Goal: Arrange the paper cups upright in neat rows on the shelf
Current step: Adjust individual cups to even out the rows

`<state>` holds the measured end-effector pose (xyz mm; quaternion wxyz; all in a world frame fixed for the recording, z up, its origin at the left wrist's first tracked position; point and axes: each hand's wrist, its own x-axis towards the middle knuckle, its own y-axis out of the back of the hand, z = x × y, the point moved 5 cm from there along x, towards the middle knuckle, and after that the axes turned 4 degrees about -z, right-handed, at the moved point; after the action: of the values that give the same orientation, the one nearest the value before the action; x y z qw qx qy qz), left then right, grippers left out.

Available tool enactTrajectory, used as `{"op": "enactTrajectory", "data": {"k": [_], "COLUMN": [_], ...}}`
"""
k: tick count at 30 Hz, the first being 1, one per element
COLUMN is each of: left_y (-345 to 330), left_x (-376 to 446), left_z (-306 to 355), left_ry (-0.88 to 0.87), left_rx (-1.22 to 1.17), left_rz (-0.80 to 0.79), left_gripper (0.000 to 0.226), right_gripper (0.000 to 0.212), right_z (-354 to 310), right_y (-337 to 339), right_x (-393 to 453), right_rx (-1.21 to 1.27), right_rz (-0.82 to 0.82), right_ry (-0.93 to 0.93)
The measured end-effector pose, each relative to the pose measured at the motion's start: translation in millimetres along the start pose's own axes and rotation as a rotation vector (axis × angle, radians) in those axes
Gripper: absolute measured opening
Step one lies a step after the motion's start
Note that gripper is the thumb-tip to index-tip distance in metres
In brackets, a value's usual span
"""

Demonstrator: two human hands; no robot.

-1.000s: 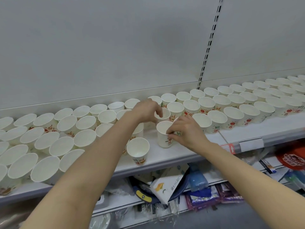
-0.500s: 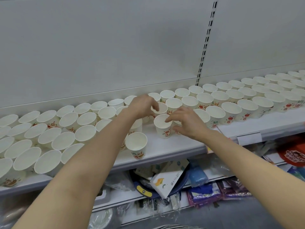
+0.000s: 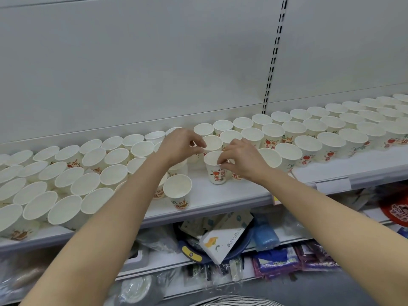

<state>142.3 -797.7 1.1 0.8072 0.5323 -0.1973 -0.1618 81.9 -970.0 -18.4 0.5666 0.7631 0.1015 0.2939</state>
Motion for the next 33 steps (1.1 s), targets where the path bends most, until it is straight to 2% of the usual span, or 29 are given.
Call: {"op": "enactTrajectory", "data": {"k": [5,8,12,17,19,22,28,33], "left_y": [0.4,-2.9,-7.3,9.2,27.2,44.1,27.8,8.4], "left_x": [8.1,16.0,25.9,26.3,23.1,22.3,44.8,61.6], "left_z": [-19.4,-18.9,-16.9,-35.2,-57.1,-87.1,-88.9,-85.3], "left_ry": [0.172,0.215,0.246,0.284,0.352,0.422,0.300,0.273], "left_rx": [0.150,0.249,0.366,0.226,0.227,0.270,0.275,0.290], "left_rz": [0.059,0.041,0.023,0.097,0.145,0.113,-0.052,-0.170], "left_gripper": [0.019,0.023,0.014,0.011,0.015,0.020,0.018,0.018], "right_gripper": [0.007,0.018,0.021,0.005,0.005,0.010,0.031,0.028], "right_z": [-2.6,-0.7,6.8,12.1,8.5,-3.4,-16.8,-15.0], "right_y": [-7.6,-8.4,-2.0,8.1,9.2,7.8,-23.1,-48.4], "right_x": [1.3,0.0,2.6,26.0,36.9,56.2,94.8,105.8], "right_rx": [0.026,0.086,0.118,0.082,0.073,0.070,-0.025,-0.089], "right_rz": [0.010,0.049,0.161,0.182,0.145,0.073,-0.143,-0.235], "right_ry": [0.003,-0.001,-0.028,-0.073,-0.084,-0.086,-0.110,-0.158]}}
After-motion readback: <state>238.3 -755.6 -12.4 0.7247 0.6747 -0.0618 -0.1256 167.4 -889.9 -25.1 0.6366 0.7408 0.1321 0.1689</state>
